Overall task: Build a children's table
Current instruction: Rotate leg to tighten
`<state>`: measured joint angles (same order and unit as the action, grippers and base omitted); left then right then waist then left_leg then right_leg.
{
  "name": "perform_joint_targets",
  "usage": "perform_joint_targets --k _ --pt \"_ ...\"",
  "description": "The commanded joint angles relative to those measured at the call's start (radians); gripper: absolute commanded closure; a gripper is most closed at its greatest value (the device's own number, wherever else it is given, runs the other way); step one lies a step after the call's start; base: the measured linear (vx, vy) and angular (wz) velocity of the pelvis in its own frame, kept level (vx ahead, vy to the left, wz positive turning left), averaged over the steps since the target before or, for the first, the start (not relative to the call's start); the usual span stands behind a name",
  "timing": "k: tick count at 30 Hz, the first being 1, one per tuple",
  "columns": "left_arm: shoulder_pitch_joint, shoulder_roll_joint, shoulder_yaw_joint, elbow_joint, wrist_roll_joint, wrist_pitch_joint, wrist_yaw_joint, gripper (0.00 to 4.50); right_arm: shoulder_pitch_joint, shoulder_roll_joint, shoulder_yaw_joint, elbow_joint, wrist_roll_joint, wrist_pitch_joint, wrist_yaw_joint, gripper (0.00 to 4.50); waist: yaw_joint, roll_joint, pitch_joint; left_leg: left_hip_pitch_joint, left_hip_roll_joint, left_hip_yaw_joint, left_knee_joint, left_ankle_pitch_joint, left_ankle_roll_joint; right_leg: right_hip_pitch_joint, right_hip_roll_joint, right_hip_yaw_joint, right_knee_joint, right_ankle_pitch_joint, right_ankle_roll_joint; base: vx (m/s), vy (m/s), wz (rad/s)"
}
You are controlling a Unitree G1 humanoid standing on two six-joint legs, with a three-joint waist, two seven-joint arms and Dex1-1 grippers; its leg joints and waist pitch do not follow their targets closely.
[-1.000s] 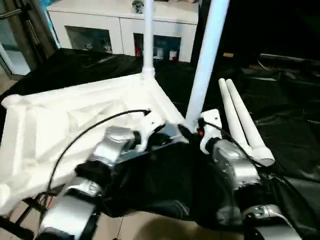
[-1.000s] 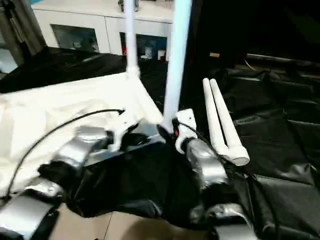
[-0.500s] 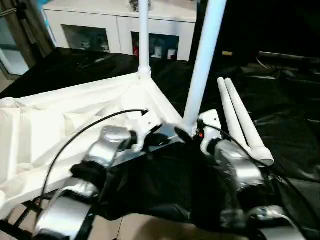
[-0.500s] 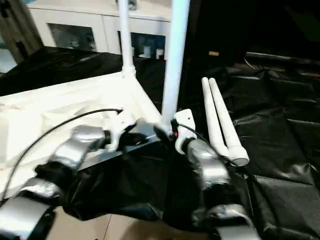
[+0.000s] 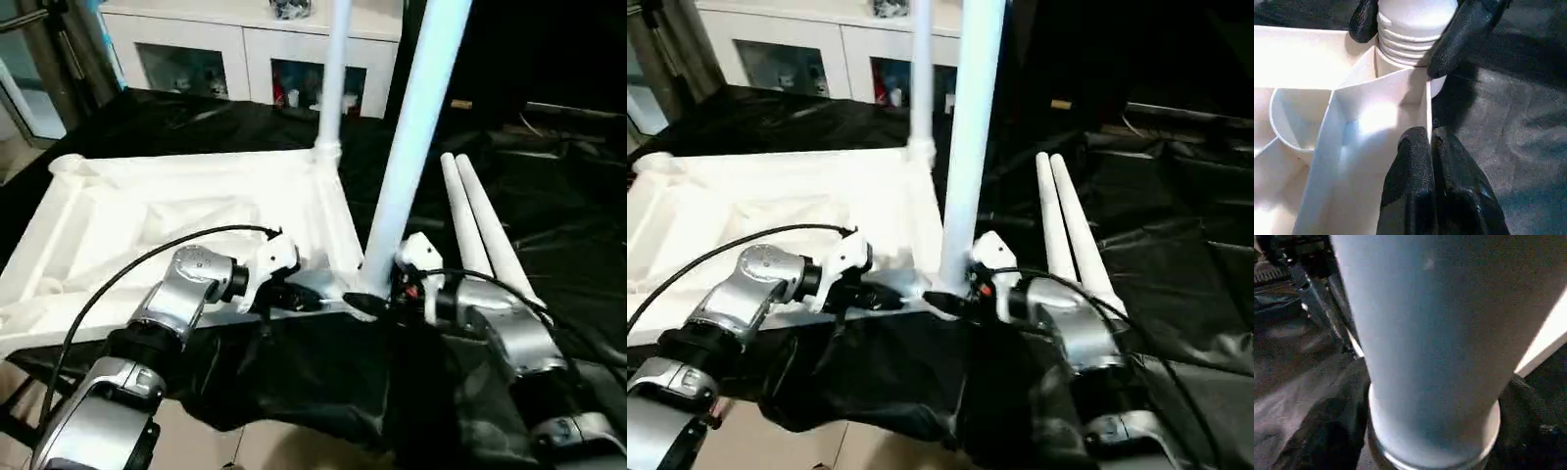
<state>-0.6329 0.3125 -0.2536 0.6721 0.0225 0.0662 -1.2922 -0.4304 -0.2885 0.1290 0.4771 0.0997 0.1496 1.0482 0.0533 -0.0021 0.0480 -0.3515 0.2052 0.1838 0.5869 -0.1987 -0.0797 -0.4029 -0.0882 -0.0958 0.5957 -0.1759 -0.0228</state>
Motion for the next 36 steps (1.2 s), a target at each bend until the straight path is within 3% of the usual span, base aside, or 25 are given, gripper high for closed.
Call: perform_joint_targets --k 1,7,9,10,12,14,17,19,21,22,23,28,33,36 --pt "-0.013 -0.020 -0.018 -0.047 -0.031 -0.018 -0.020 4.50 0.016 0.020 0.061 -0.012 0.006 0.022 0.034 1.56 0.000 0.002 -0.060 0.001 0.033 -0.005 -0.069 -0.179 0.063 0.059 -0.061 0.056 -0.066 -0.193 -0.236 0.000 0.000 0.00" --pt "-0.020 -0.039 -0.014 -0.036 -0.025 -0.017 0.016 4.50 0.032 0.066 0.066 -0.008 0.003 0.023 -0.021 1.75 0.000 0.002 -0.063 0.000 0.032 -0.006 -0.067 -0.159 0.063 0.060 -0.060 0.055 -0.062 -0.160 -0.241 0.000 0.000 0.00" --pt "-0.037 -0.068 -0.005 -0.007 -0.006 -0.013 0.087 4.50 0.028 0.124 0.046 0.043 -0.038 0.006 -0.169 1.76 -0.004 0.004 -0.059 0.003 0.032 -0.006 -0.070 -0.174 0.049 0.053 -0.061 0.057 -0.066 -0.192 -0.234 0.000 0.000 0.00" --pt "-0.052 -0.087 0.002 0.016 0.005 -0.006 0.134 4.50 0.020 0.157 0.031 0.079 -0.056 0.006 -0.258 1.76 -0.010 0.003 -0.053 0.001 0.028 -0.008 -0.075 -0.206 0.030 0.053 -0.061 0.054 -0.074 -0.269 -0.214 0.000 0.000 0.00" --pt "-0.067 -0.106 0.009 0.038 0.015 0.001 0.182 4.50 0.011 0.185 0.013 0.110 -0.062 0.006 -0.327 1.76 -0.016 0.004 -0.053 0.012 0.025 -0.011 -0.074 -0.257 0.006 0.047 -0.065 0.054 -0.091 -0.395 -0.173 0.000 0.000 0.00" --pt "-0.103 -0.165 0.031 0.084 0.025 0.021 0.308 4.50 -0.020 0.257 -0.038 0.182 -0.064 0.019 -0.508 1.77 -0.021 0.005 -0.053 0.013 0.026 -0.012 -0.076 -0.258 0.001 0.044 -0.062 0.055 -0.092 -0.387 -0.172 0.000 0.000 0.00" --pt "-0.112 -0.182 0.039 0.093 0.022 0.030 0.338 4.50 -0.030 0.272 -0.046 0.198 -0.066 0.023 -0.546 1.77 -0.023 0.003 -0.051 0.009 0.024 -0.012 -0.076 -0.276 0.010 0.045 -0.062 0.053 -0.097 -0.412 -0.157 0.000 0.000 0.00" --pt "-0.135 -0.242 0.049 0.124 0.028 0.036 0.432 4.50 -0.063 0.336 -0.060 0.237 -0.074 0.024 -0.630 1.77 -0.025 0.003 -0.052 0.009 0.022 -0.012 -0.076 -0.275 0.014 0.042 -0.061 0.053 -0.097 -0.419 -0.153 0.000 0.000 0.00" --pt "-0.135 -0.247 0.047 0.126 0.029 0.032 0.435 4.50 -0.064 0.341 -0.057 0.238 -0.076 0.017 -0.627 1.77 -0.023 0.002 -0.053 0.011 0.022 -0.011 -0.075 -0.269 0.016 0.042 -0.060 0.052 -0.099 -0.414 -0.151 0.000 0.000 0.00" --pt "-0.132 -0.252 0.044 0.124 0.031 0.027 0.428 4.50 -0.066 0.345 -0.055 0.240 -0.074 0.002 -0.615 1.42 -0.018 0.016 -0.052 0.014 0.022 -0.011 -0.075 -0.273 0.021 0.040 -0.062 0.054 -0.099 -0.402 -0.156 0.000 0.000 0.00" --pt "-0.129 -0.254 0.042 0.121 0.032 0.023 0.419 4.50 -0.068 0.348 -0.056 0.242 -0.069 -0.005 -0.606 1.21 -0.024 0.007 -0.052 0.006 0.022 -0.012 -0.076 -0.271 0.025 0.045 -0.060 0.052 -0.097 -0.385 -0.158 0.000 0.000 0.00" --pt "-0.101 -0.231 0.020 0.093 0.031 -0.010 0.345 4.50 -0.064 0.324 -0.048 0.220 -0.056 -0.008 -0.544 0.66 -0.023 0.008 -0.055 0.001 0.024 -0.013 -0.077 -0.251 0.038 0.050 -0.061 0.053 -0.091 -0.350 -0.167 0.000 0.000 0.00" --pt "-0.073 -0.182 0.004 0.063 0.016 -0.025 0.245 4.50 -0.044 0.244 0.009 0.165 -0.064 -0.022 -0.377 0.66 -0.024 0.006 -0.058 -0.008 0.025 -0.013 -0.075 -0.215 0.056 0.060 -0.061 0.053 -0.080 -0.276 -0.189 0.000 0.000 0.00" --pt "-0.059 -0.145 -0.005 0.046 0.012 -0.035 0.176 4.50 -0.017 0.179 0.037 0.107 -0.042 -0.025 -0.238 0.66 -0.019 0.006 -0.063 -0.005 0.029 -0.011 -0.070 -0.165 0.079 0.061 -0.062 0.055 -0.071 -0.189 -0.215 0.000 0.000 0.00"
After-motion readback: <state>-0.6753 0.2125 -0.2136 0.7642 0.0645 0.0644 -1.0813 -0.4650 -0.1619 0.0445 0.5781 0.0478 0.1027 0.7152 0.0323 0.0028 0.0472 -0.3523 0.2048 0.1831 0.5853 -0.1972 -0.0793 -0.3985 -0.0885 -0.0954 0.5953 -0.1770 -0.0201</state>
